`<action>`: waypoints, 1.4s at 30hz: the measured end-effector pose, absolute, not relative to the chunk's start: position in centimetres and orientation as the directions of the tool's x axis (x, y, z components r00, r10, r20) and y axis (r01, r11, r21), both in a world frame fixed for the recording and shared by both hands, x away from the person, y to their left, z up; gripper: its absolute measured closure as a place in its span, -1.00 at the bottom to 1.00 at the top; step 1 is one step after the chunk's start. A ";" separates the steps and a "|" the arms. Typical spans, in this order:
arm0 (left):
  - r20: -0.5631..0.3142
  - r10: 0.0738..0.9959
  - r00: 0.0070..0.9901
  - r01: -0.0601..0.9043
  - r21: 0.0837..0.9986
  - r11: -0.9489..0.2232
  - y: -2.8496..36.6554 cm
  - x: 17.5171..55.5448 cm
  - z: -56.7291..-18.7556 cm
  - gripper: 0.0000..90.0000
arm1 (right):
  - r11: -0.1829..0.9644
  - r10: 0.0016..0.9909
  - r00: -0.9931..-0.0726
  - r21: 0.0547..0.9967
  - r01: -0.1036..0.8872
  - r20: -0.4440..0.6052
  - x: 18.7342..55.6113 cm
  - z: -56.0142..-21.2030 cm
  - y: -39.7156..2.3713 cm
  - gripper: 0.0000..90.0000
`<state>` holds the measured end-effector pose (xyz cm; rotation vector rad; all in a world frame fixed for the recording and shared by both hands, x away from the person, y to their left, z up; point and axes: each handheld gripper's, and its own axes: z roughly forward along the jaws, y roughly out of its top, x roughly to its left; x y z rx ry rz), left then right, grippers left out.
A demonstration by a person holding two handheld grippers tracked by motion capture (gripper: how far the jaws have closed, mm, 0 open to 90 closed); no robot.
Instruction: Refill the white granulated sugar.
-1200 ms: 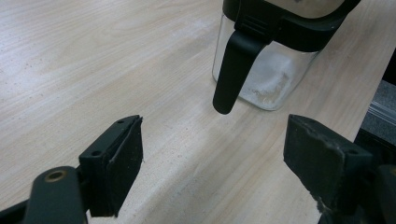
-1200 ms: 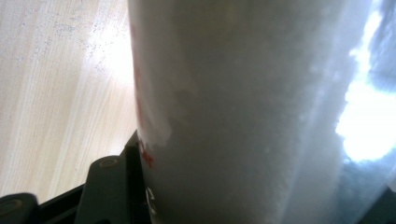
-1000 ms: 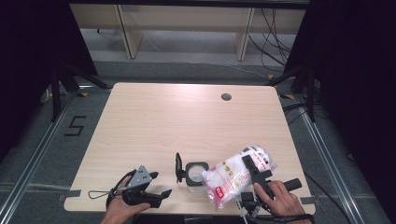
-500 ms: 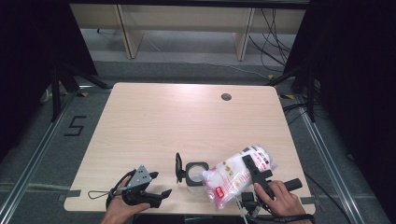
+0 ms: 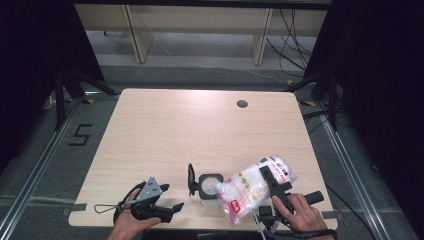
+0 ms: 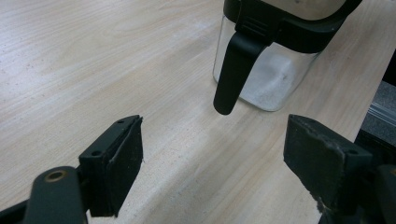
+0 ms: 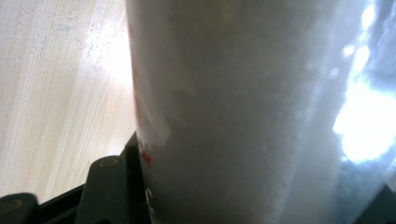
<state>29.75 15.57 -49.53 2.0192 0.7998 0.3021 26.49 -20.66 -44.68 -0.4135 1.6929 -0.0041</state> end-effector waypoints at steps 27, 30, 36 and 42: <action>-0.111 0.653 0.750 0.432 0.828 -0.356 15.5 29.6 -49.6 -0.57 | 0.938 -0.266 -0.109 -0.231 -0.257 -0.958 26.4 -44.6 -20.8 -0.08; -0.116 0.654 0.748 0.434 0.831 -0.348 15.4 29.6 -49.6 -0.57 | 0.941 -0.258 -0.113 -0.222 -0.256 -0.960 26.4 -44.6 -20.9 -0.08; -0.115 0.656 0.746 0.434 0.831 -0.348 15.4 29.6 -49.6 -0.57 | 0.939 -0.259 -0.107 -0.224 -0.261 -0.960 26.4 -44.5 -20.9 -0.07; -0.117 0.656 0.746 0.436 0.830 -0.348 15.4 29.6 -49.6 -0.57 | 0.937 -0.265 -0.111 -0.228 -0.264 -0.958 26.5 -44.5 -20.8 -0.08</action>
